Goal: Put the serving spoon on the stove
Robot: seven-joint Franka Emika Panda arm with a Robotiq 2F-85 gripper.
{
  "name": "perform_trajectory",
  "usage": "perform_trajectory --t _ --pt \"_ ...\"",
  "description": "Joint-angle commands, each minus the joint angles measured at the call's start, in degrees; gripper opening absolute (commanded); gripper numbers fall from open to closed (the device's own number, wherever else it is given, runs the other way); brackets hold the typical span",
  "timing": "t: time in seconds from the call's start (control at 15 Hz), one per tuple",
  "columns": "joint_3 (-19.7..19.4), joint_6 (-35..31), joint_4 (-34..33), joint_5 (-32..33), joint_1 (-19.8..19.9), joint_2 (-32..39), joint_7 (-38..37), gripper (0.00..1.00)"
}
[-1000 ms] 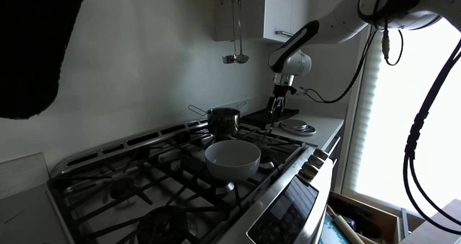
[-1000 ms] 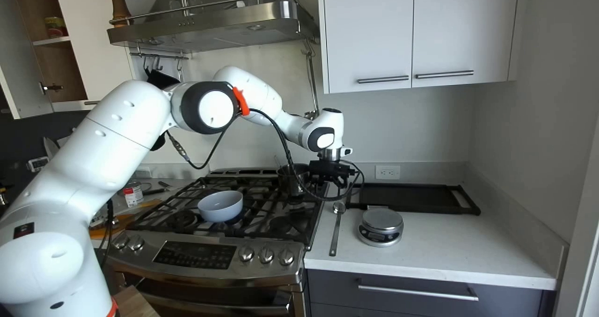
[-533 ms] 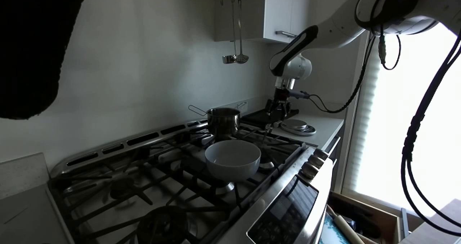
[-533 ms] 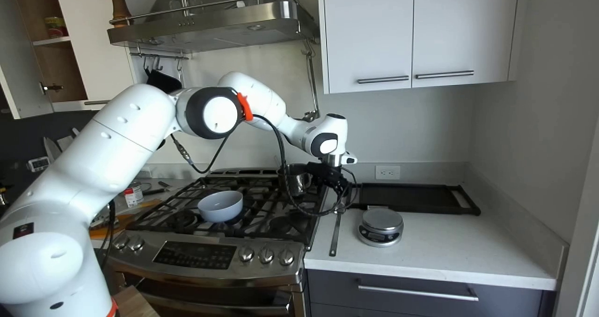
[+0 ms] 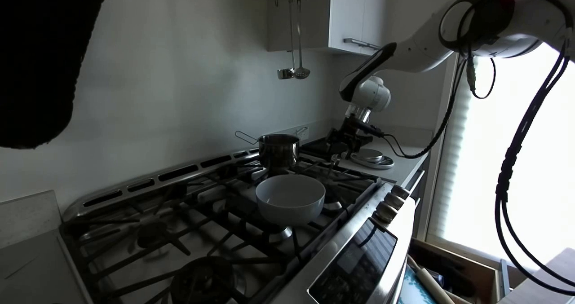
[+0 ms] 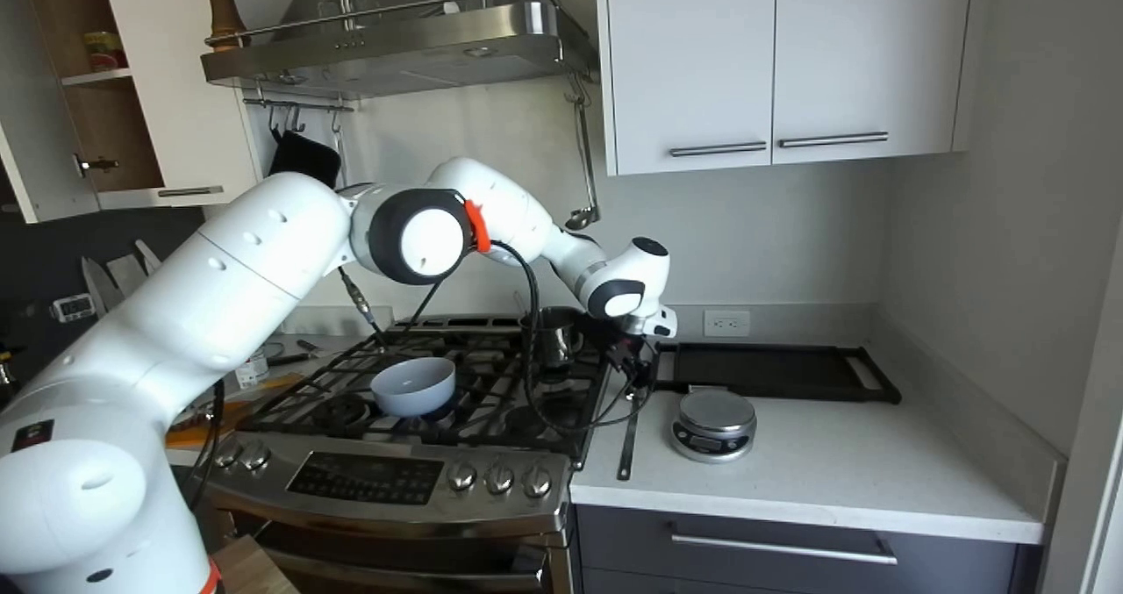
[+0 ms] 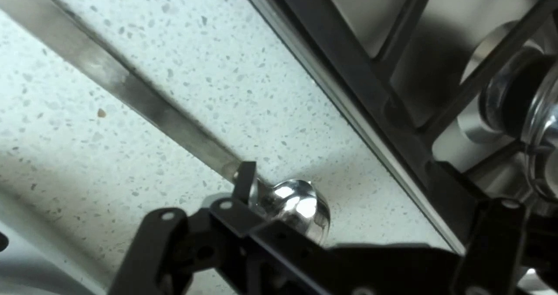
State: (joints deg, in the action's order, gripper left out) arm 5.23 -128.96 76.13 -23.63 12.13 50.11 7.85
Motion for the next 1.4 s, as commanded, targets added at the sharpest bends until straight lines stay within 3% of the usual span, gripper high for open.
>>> perform_trajectory --t 0.0,0.07,0.13,0.2,0.33,0.53,0.67,1.13,1.33 --pt "3.12 -3.18 -3.76 -5.62 2.88 4.44 -0.7 1.0" --pt "3.55 -4.16 -4.41 -6.55 3.26 5.3 -0.59 1.0" --pt "3.94 -4.92 -4.84 -7.25 3.64 5.93 -0.47 0.92" --pt "4.44 -5.66 -5.41 -7.85 3.97 6.62 -0.32 0.78" --pt "5.29 -6.43 -6.38 -8.56 4.52 7.6 0.01 0.58" --pt "5.79 -7.88 -7.46 -8.39 4.58 8.59 0.15 0.39" --pt "5.68 -8.62 -7.75 -7.69 4.26 8.86 0.23 0.34" --pt "4.8 -11.54 -6.63 -4.88 3.0 8.09 0.79 0.32" --pt "4.51 -11.62 -5.66 -3.56 2.47 7.17 1.01 0.14"
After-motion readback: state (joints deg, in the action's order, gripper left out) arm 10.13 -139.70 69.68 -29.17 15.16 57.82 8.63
